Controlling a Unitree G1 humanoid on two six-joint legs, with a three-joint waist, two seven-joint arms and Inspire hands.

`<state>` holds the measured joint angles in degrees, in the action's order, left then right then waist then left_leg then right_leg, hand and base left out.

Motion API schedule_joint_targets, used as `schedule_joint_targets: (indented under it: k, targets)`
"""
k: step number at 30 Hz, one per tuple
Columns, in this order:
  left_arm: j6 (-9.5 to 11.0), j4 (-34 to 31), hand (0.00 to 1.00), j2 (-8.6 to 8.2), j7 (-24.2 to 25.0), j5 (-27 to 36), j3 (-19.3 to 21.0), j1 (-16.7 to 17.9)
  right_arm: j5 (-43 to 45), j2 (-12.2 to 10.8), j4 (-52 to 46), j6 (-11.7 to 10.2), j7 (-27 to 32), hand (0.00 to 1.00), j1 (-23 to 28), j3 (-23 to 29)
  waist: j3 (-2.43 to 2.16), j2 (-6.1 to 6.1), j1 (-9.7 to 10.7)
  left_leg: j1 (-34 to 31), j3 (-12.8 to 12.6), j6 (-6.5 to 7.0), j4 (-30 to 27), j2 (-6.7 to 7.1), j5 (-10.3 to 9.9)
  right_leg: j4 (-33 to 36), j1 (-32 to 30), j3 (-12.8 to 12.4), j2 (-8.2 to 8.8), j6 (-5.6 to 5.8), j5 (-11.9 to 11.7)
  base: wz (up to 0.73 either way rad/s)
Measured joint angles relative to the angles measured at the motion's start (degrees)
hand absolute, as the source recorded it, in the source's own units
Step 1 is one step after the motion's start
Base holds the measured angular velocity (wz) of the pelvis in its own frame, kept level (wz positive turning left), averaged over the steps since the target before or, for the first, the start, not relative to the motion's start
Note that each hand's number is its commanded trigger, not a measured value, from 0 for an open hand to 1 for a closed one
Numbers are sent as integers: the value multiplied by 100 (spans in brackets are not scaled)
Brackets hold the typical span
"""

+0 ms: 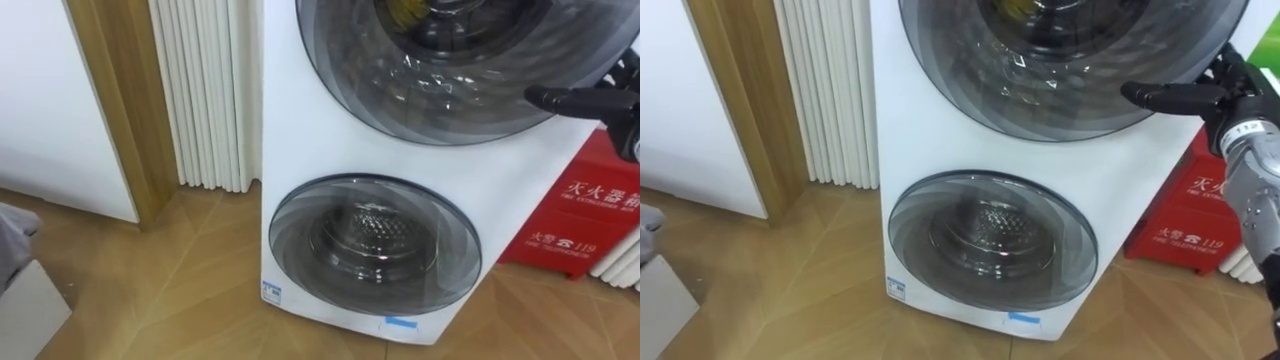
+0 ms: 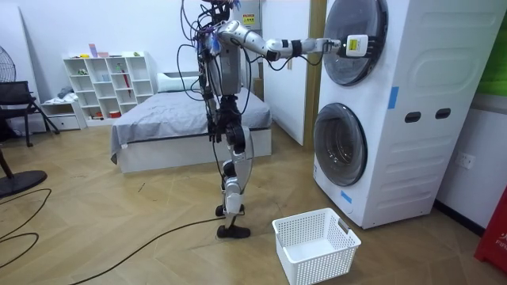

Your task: Pick clothes from washing machine

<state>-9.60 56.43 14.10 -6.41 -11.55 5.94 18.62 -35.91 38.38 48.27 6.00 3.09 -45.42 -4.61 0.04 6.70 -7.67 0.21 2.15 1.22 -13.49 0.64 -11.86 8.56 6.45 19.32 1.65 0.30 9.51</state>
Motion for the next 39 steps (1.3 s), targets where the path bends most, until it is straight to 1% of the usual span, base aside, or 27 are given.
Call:
schedule_joint_targets:
  k: [4, 8, 11, 13, 15, 16, 17, 18, 19, 20, 21, 22, 23, 24, 25, 26, 27, 29, 31, 32, 33, 35, 37, 38, 39]
  targets:
    - [6, 86, 0, -3, 6, 0, -19, 3, 51, 23, 56, -28, 12, 0, -3, -88, 13, 21, -20, -6, 1, -1, 13, 0, 1, 1, 1, -4, -1, 0, 0, 0]
    - [33, 82, 0, 4, 42, -2, -37, -9, 144, 22, 53, -29, 65, 0, -21, -101, 15, 34, -30, -8, -1, -4, 83, 2, 20, 5, -35, -15, 4, 0, 0, -1]
    - [65, 78, 0, 11, 58, -5, -37, -40, 491, 18, -55, -23, 232, 0, -23, -217, 14, 37, -65, 10, -53, -6, 83, -5, 34, 10, -62, -32, 4, 0, 0, -9]
    - [121, 58, 0, 18, 70, -25, -35, -47, 543, 2, -312, 62, 412, 0, -18, -319, 14, 35, -53, -16, -104, -7, 89, -15, 35, 13, -116, -62, 2, 0, 0, -18]
    - [164, 41, 0, 41, 82, -40, -35, -60, 536, 3, -850, 262, 586, 0, 32, -345, 11, 31, -18, -66, -199, -9, 103, -33, 36, 20, -216, -68, 8, -1, 0, -29]
    - [164, 33, 0, 53, 81, -37, -38, -61, 533, 3, -1244, 384, 724, 0, 142, -344, 9, 28, 13, -50, -209, -14, 154, -35, 54, 38, -255, -115, 8, -1, 0, -24]
    - [164, 26, 0, 59, 80, -37, -39, -61, 533, 4, -1454, 434, 801, 0, 232, -344, 9, 28, 17, -32, -210, -14, 188, -36, 63, 40, -266, -151, 7, -1, 0, -26]
    - [164, 19, 0, 70, 72, -37, -43, -67, 585, -4, -1934, 523, 966, 0, 475, -339, 6, 22, 28, 18, -214, -15, 222, -40, 67, 40, -267, -197, 0, -1, 0, -24]
    - [164, 19, 0, 75, 66, -37, -46, -74, 667, -20, -2164, 538, 1037, 0, 613, -337, 6, 22, 31, 29, -212, -15, 235, -43, 67, 40, -264, -198, -5, -1, 0, -34]
    - [166, 23, 0, 80, 60, -37, -44, -106, 936, -71, -2614, 548, 1147, 0, 919, -297, 4, 19, 31, 65, -197, -15, 256, -46, 66, 40, -261, -197, -10, -2, 0, -36]
    - [192, 32, 0, 77, 54, -37, -49, -146, 1258, -169, -3101, 549, 1243, 0, 1252, -213, -1, 9, 33, 108, -191, -15, 286, -51, 66, 39, -260, -205, -16, -2, 0, -35]
    - [219, 36, 0, 77, 48, -37, -55, -160, 1358, -219, -3285, 549, 1264, 0, 1382, -167, -2, 4, 38, 123, -194, -15, 290, -53, 66, 39, -258, -203, -16, -2, 0, -34]
    - [270, 35, 0, 76, 41, -34, -57, -203, 1563, -351, -3767, 548, 1328, 0, 1723, -56, -5, -12, 46, 158, -204, -16, 295, -60, 66, 37, -255, -205, -22, -3, -1, -29]
    - [273, 34, 0, 77, 39, -22, -73, -261, 1678, -436, -4136, 548, 1388, 0, 1951, -27, -3, -30, 81, 182, -210, -17, 302, -66, 65, 32, -254, -213, -26, -5, -2, -28]
    - [283, 33, 0, 80, 39, -21, -115, -285, 1693, -461, -4320, 548, 1412, 0, 2058, -29, -2, -49, 100, 202, -211, -17, 320, -72, 65, 32, -255, -218, -31, -6, -3, -28]
    - [335, 27, 0, 79, 38, -20, -202, -307, 1701, -476, -4621, 548, 1424, 0, 2212, -45, -5, -85, 107, 254, -216, -17, 369, -81, 66, 29, -255, -231, -41, -6, -3, -36]
    - [384, 27, 0, 77, 38, -21, -247, -312, 1700, -489, -4801, 548, 1422, 0, 2259, -105, 1, -114, 111, 306, -218, -17, 398, -91, 65, 22, -255, -279, -55, -7, -4, -40]
    - [396, 27, 0, 77, 38, -19, -287, -331, 1691, -528, -4977, 548, 1421, 0, 2264, -168, 5, -135, 129, 339, -212, -17, 404, -101, 65, 17, -256, -360, -70, -12, -7, -26]
    - [416, 38, 0, 76, 37, 19, -292, -349, 1711, -557, -5177, 525, 1421, 0, 2416, -140, 4, -139, 233, 339, -218, -17, 403, -107, 65, 16, -226, -345, -73, -12, -7, 11]
    - [406, 49, 0, 73, 37, 16, -323, -348, 1724, -562, -5288, 458, 1420, 0, 2569, -123, 4, -140, 297, 356, -256, -18, 406, -116, 66, 17, -202, -358, -80, -12, -7, 18]
    - [383, 65, 0, 76, 37, 15, -399, -333, 1727, -580, -5408, 378, 1410, 0, 2729, -87, 5, -140, 293, 397, -268, -18, 406, -123, 66, 16, -170, -361, -87, -12, -7, 8]
    - [372, 98, 0, 64, 37, 20, -413, -275, 1697, -628, -5548, 255, 1325, 0, 2945, -70, 6, -140, 292, 486, -265, -18, 400, -126, 66, 12, -91, -371, -89, -12, -7, -10]
    - [376, 95, 0, 67, 37, 27, -417, -259, 1688, -658, -5686, 6, 1241, 0, 3230, -73, 6, -139, 331, 527, -271, -19, 401, -133, 65, 10, -34, -397, -81, -12, -7, -2]
    - [385, 94, 0, 67, 38, 27, -421, -268, 1687, -670, -5722, -36, 1228, 0, 3280, -70, 6, -138, 337, 527, -301, -20, 404, -140, 64, 10, -36, -427, -78, -12, -7, 0]
    - [387, 100, 0, 68, 38, 23, -446, -282, 1686, -709, -5764, -110, 1207, 0, 3346, -70, 6, -138, 337, 532, -393, -20, 408, -152, 64, 10, -43, -497, -83, -12, -7, -8]
